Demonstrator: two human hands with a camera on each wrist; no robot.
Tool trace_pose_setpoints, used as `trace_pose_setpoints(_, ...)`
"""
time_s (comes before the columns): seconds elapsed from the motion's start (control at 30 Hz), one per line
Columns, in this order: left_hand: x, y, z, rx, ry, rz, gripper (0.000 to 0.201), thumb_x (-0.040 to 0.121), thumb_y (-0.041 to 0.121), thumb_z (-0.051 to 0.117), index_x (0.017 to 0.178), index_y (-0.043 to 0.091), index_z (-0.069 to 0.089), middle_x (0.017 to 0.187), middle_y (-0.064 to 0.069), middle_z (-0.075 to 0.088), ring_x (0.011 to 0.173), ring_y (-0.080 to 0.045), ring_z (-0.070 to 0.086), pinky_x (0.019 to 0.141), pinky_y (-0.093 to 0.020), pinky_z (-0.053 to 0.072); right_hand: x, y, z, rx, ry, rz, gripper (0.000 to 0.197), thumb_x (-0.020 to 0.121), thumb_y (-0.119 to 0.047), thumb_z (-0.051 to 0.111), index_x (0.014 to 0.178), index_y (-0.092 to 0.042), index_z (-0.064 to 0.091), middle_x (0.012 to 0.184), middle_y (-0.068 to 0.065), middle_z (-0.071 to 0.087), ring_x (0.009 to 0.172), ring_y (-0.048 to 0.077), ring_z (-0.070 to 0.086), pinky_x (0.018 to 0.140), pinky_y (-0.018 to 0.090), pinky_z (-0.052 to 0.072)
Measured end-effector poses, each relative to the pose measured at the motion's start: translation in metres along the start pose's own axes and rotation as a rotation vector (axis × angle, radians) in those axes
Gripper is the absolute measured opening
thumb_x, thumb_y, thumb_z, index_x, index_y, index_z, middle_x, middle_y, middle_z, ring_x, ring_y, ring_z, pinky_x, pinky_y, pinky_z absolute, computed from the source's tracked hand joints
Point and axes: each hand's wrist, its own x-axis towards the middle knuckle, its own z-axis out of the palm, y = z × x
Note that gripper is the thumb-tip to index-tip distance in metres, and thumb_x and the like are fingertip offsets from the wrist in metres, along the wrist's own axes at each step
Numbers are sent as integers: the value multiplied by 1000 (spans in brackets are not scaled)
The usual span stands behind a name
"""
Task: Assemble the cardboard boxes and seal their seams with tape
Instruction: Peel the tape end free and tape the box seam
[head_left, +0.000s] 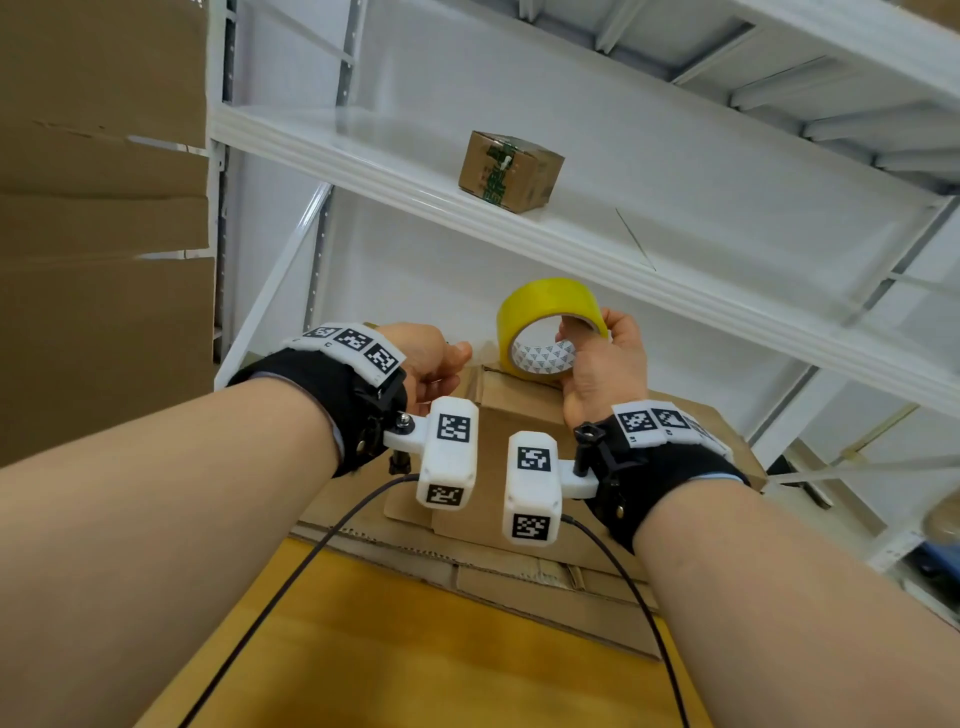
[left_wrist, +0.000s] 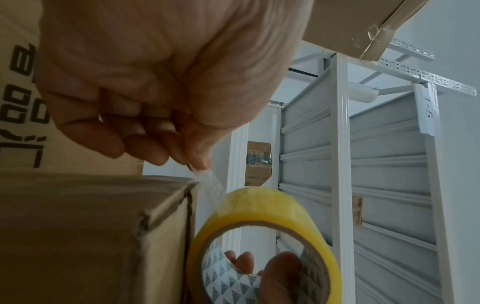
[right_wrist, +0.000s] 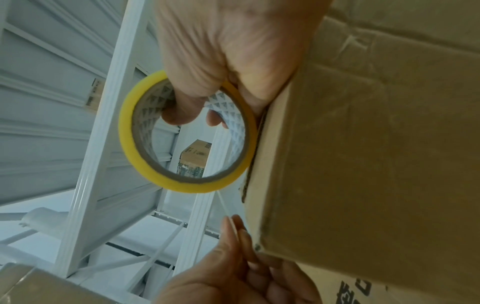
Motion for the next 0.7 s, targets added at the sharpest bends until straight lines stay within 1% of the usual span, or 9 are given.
trace_pose_setpoints(0.1, 4, -4, -2, -20, -2, -8, 19, 86, 17, 71, 104, 16, 66, 60, 5, 62, 64, -11, 56, 58, -31, 49, 1, 1, 2, -1, -2, 12, 27, 57, -20, 75, 77, -28, 57, 68, 3, 62, 76, 24, 54, 74, 42, 43)
trace_pose_setpoints(0.2, 8, -5, -2, -26, -5, -25, 18, 87, 17, 70, 103, 15, 65, 65, 3, 60, 66, -11, 56, 68, -34, 52, 0, 1, 0, 7, -9, 14, 29, 60, -22, 80, 76, -28, 58, 77, 8, 60, 78, 24, 54, 74, 41, 44)
trace_pose_setpoints(0.3, 14, -8, -4, -45, -4, -48, 17, 85, 18, 72, 100, 14, 65, 60, 4, 60, 66, -12, 57, 74, -36, 53, 1, 2, -2, 1, -22, 3, 29, 74, -13, 82, 82, -27, 58, 87, 9, 63, 80, 23, 56, 77, 40, 44)
trace_pose_setpoints(0.37, 17, -9, -5, -60, -24, -73, 18, 86, 18, 71, 102, 14, 65, 59, 3, 60, 67, -12, 57, 75, -38, 54, 3, 3, -3, 6, -22, 1, 29, 78, -9, 80, 83, -26, 57, 89, 10, 64, 79, 22, 56, 76, 37, 44)
trace_pose_setpoints(0.43, 18, -10, -4, -80, -42, -96, 17, 87, 17, 70, 103, 14, 65, 59, 3, 61, 68, -11, 57, 76, -38, 54, 4, 3, -4, 17, -9, 0, 29, 79, -8, 80, 82, -25, 57, 90, 10, 65, 78, 21, 57, 76, 37, 44)
trace_pose_setpoints(0.53, 21, -12, -2, -88, -51, -102, 17, 91, 17, 65, 107, 14, 61, 50, 4, 60, 68, -12, 57, 78, -38, 52, 2, 1, -3, 32, 23, -9, 30, 77, -7, 82, 81, -25, 58, 88, 5, 66, 74, 17, 58, 74, 36, 46)
trace_pose_setpoints(0.6, 24, -16, -2, -101, -50, -112, 13, 90, 17, 65, 103, 15, 61, 50, 4, 60, 66, -12, 56, 81, -38, 51, -1, -1, -3, 22, 23, -24, 31, 75, -7, 84, 81, -25, 59, 86, 1, 66, 74, 15, 59, 73, 37, 49)
trace_pose_setpoints(0.63, 26, -19, -2, -108, -47, -119, 12, 90, 18, 65, 101, 15, 61, 50, 4, 60, 65, -12, 55, 81, -37, 51, -2, -1, -3, 16, 13, -27, 32, 73, -7, 84, 82, -26, 60, 87, 0, 67, 76, 17, 61, 77, 39, 52)
trace_pose_setpoints(0.7, 30, -23, -3, -112, -34, -123, 9, 90, 18, 64, 99, 16, 61, 48, 5, 59, 64, -12, 55, 84, -38, 51, -3, -2, -3, 1, -23, -19, 33, 72, -4, 84, 85, -25, 63, 89, 0, 69, 85, 22, 66, 86, 45, 56)
